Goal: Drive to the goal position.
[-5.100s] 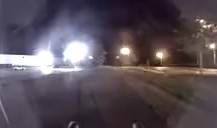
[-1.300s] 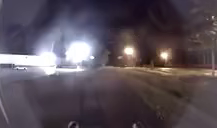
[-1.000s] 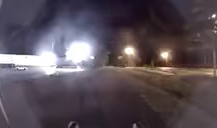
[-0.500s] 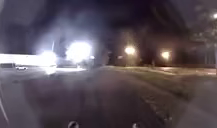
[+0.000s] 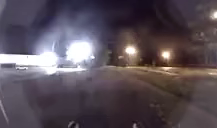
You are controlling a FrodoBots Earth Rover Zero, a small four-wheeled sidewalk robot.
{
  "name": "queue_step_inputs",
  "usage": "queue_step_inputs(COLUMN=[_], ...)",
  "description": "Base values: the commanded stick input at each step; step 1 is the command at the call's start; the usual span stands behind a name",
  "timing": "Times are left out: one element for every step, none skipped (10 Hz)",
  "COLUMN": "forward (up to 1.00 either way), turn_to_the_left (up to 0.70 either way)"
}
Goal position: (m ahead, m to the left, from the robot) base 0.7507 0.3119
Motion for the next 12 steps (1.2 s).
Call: queue_step_inputs(forward=[0.50, 0.50, 0.50, 0.50, 0.50, 0.50, 0.50, 0.50, 0.50, 0.50, 0.50, 0.50], turn_to_the_left=[0.50, 0.42, 0.27, 0.11, 0.00, 0.00, 0.00, 0.00, 0.00, 0.00, 0.00, 0.00])
